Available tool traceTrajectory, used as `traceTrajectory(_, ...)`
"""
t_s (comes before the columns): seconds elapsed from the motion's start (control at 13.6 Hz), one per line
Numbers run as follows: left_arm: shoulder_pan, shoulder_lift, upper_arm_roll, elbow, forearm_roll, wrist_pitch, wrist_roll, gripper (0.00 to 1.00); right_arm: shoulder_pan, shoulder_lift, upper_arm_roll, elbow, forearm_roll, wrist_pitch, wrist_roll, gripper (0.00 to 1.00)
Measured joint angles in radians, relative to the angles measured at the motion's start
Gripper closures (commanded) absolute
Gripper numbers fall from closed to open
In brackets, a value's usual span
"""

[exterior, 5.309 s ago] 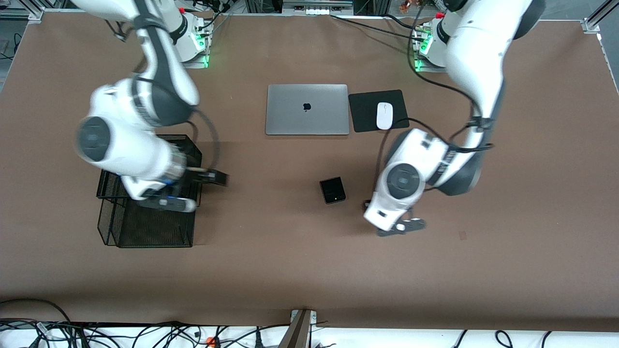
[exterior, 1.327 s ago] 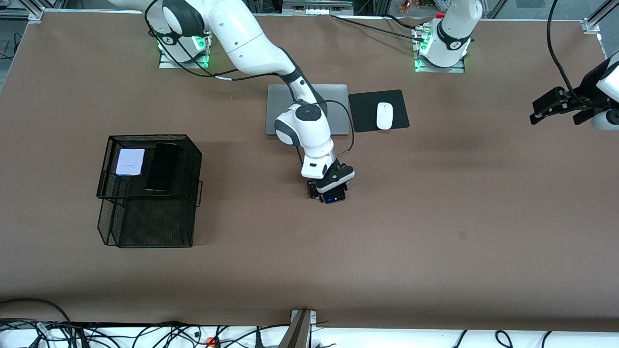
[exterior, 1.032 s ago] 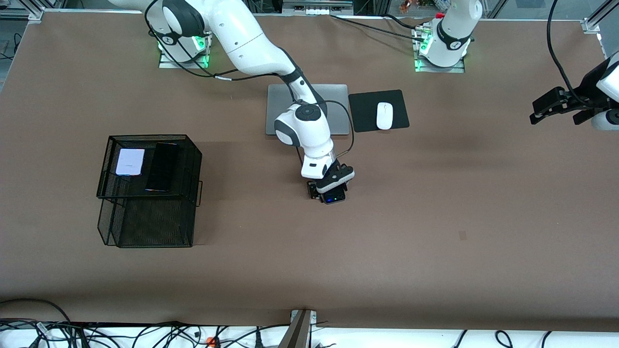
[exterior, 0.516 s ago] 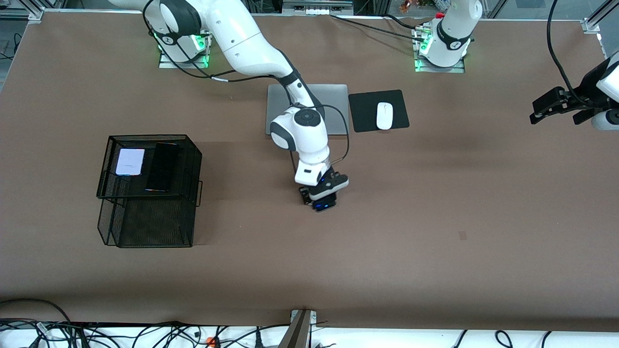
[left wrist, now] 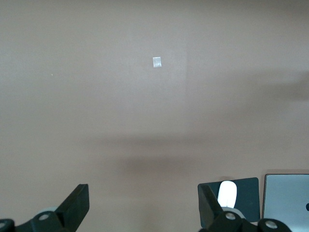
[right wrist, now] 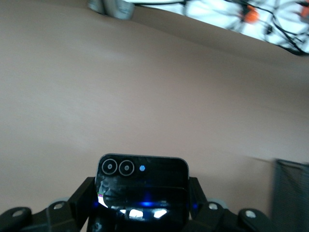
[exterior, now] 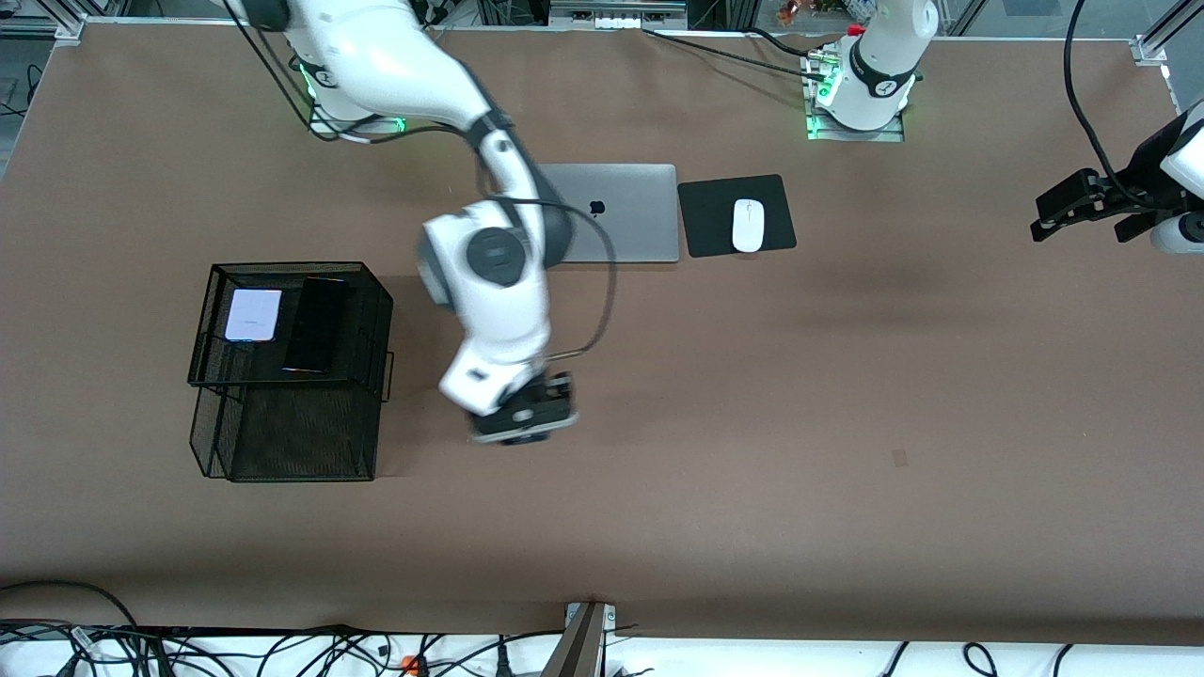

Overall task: Place phones with both arms
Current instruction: 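Carry the flip phone to the mesh basket with the right gripper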

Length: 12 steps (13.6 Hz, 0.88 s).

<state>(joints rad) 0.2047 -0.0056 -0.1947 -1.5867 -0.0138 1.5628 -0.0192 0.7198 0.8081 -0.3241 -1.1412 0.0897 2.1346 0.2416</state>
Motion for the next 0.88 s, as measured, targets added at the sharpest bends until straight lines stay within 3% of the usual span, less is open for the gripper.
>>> traceTrajectory(0.29,0.0,0.0,0.0,0.0,0.0,0.0,0.0,0.0,-0.181,-0.091,-0.004,-0.005,0.057,-0.255,-0.237,0.99)
traceTrajectory(0.44,0.0,0.0,0.0,0.0,0.0,0.0,0.0,0.0,-0.27,-0.116,-0.004,-0.027,0.06,-0.308,-0.338,0.98)
traceTrajectory(0.88,0.0,0.0,0.0,0.0,0.0,0.0,0.0,0.0,-0.376,-0.13,-0.005,-0.214,0.064,-0.178,-0.399,0.98)
